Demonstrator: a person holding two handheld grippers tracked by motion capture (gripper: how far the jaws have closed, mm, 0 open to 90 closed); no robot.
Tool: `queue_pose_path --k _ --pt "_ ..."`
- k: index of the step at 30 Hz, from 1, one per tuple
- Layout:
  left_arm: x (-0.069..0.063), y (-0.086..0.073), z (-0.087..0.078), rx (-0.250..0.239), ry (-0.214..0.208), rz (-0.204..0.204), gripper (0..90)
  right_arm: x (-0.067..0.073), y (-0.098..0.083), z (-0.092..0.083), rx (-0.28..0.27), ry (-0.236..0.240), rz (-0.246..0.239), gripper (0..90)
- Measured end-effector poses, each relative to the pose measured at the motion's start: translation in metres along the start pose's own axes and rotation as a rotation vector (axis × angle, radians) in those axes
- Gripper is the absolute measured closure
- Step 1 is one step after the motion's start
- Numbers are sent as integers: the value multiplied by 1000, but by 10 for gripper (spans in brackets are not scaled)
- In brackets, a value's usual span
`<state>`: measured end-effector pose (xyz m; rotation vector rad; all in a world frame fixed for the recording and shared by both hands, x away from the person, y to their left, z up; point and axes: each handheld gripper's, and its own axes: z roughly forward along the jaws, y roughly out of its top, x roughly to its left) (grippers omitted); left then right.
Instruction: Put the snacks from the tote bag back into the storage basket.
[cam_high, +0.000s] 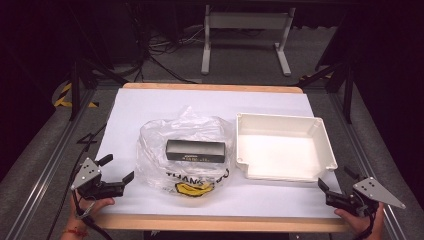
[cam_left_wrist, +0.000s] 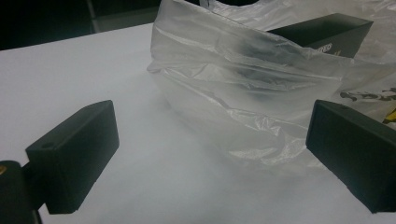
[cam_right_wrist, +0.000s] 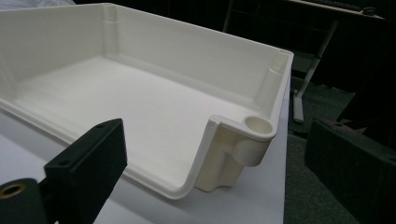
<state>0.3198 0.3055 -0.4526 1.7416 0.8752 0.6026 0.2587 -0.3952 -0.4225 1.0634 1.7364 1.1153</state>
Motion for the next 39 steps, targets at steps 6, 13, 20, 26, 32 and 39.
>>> queue_pose_path --k 6,13,20,26,32,39 --pt "-2 1 -4 -8 -5 8 35 2 6 -2 -5 3 -18 80" --pt "-1 0 -4 1 -9 7 37 2 12 -6 -15 0 -23 83" --pt "-3 0 -3 8 -7 12 38 4 21 -7 -18 21 -52 95" --pt "-3 1 -3 11 -10 15 38 10 34 -5 -11 68 -90 123" --pt "-4 1 -3 20 -17 18 40 17 47 1 -7 133 -134 196" --pt "-4 0 -2 15 -20 16 42 28 67 12 11 194 -186 217"
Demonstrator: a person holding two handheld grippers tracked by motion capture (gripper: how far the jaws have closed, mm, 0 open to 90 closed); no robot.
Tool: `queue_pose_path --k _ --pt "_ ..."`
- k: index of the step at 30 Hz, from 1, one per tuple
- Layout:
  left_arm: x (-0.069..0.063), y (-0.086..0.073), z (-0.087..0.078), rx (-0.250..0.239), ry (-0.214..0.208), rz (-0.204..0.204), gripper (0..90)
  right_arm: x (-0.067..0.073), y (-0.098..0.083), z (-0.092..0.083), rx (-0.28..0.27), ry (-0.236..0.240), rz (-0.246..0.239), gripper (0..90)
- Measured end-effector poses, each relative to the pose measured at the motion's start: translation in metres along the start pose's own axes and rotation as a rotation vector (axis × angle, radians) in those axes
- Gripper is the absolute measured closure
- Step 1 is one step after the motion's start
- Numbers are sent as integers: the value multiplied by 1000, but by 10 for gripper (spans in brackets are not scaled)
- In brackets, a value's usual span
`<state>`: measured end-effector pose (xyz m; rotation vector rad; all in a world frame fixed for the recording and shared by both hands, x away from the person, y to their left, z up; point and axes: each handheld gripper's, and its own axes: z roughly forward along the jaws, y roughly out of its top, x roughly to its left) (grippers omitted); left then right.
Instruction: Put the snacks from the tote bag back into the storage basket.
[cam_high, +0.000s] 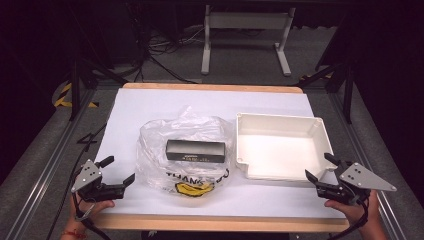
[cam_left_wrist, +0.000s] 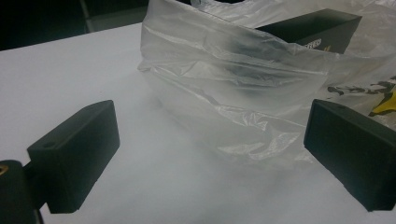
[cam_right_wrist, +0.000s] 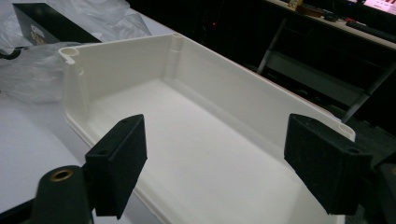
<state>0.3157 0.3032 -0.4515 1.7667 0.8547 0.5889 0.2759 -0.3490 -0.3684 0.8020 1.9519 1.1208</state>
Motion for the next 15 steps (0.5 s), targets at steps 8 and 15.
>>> queue_pose_path --k 8,15 --pt "0 0 1 -1 -2 3 43 7 19 23 18 79 -8 191" --pt "-1 0 2 0 -10 -1 43 17 31 46 57 149 -29 181"
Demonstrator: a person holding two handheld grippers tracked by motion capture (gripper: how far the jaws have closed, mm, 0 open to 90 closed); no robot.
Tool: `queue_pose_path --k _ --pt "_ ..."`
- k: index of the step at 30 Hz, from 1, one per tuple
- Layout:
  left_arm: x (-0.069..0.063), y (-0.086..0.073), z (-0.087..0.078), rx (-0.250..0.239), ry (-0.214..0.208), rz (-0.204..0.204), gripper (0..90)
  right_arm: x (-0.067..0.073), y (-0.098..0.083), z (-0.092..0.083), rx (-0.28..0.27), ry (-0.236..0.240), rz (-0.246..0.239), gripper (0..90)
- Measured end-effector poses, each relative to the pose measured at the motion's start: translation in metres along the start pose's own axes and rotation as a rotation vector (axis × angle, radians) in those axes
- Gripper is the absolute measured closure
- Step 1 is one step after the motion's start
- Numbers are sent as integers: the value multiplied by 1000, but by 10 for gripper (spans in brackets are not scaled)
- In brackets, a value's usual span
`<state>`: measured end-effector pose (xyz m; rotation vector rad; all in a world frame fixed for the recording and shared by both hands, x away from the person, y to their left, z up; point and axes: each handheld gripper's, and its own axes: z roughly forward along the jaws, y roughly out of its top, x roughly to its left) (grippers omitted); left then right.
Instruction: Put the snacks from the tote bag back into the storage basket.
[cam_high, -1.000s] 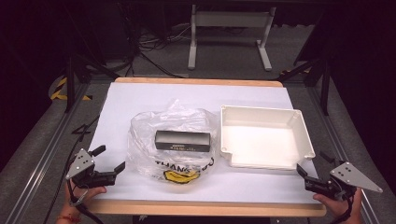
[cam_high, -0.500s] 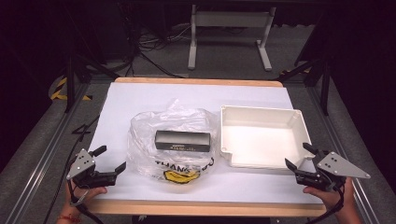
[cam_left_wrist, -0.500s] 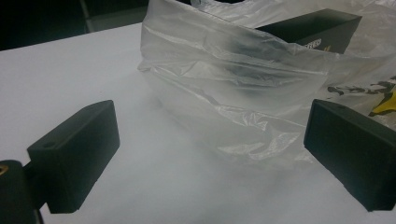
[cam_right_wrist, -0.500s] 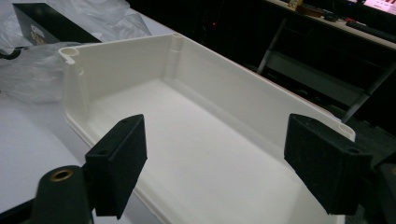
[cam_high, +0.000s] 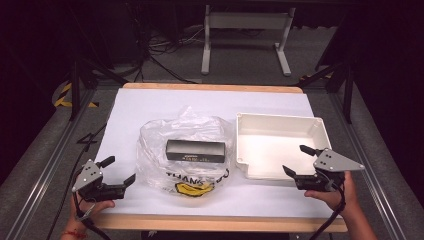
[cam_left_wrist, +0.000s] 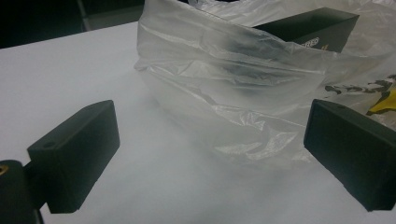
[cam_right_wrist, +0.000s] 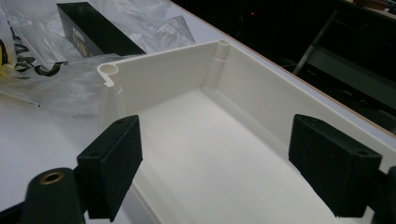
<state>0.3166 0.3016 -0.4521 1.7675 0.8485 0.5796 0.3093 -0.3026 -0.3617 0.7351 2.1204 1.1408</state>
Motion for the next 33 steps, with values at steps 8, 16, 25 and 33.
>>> queue_pose_path --k 8,16,25,33 --pt "0 0 0 7 -3 0 43 0 8 21 20 59 -10 173" --pt "0 0 0 6 -7 1 44 2 17 34 19 102 -29 182" --pt "0 0 0 11 -9 6 44 6 33 49 11 164 -71 218" --pt "0 -1 -1 8 -6 1 45 12 46 66 17 205 -97 233"
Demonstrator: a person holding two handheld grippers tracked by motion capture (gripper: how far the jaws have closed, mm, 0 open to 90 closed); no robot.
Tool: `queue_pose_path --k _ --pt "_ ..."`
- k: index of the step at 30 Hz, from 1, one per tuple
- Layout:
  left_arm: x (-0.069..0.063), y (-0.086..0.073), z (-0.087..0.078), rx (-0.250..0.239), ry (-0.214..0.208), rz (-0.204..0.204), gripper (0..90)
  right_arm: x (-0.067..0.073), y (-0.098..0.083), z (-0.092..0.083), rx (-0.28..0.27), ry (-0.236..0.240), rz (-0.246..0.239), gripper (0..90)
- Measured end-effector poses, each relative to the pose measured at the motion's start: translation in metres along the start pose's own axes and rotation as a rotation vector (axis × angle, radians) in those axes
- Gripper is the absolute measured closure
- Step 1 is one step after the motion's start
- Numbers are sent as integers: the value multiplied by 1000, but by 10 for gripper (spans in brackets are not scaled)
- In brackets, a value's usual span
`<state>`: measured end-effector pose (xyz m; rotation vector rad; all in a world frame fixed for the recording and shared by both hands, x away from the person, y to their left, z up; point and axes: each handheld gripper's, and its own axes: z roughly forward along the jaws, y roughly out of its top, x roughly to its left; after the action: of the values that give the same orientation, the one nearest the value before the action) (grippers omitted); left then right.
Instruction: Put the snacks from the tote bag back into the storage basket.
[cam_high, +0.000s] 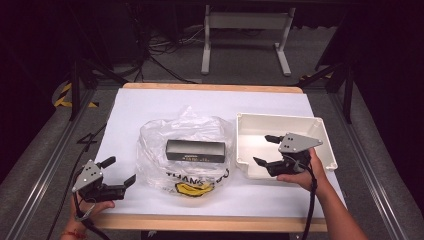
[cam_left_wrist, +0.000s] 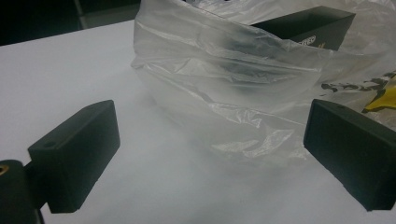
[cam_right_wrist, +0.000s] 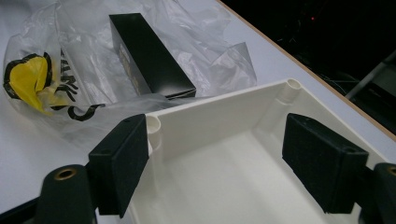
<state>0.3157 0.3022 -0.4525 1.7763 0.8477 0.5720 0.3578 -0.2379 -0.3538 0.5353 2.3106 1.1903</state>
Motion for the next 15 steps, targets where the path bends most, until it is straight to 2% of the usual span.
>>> queue_pose_path --k 15 --pt "-1 0 -1 -6 -2 -1 46 -1 21 22 13 48 -40 248"
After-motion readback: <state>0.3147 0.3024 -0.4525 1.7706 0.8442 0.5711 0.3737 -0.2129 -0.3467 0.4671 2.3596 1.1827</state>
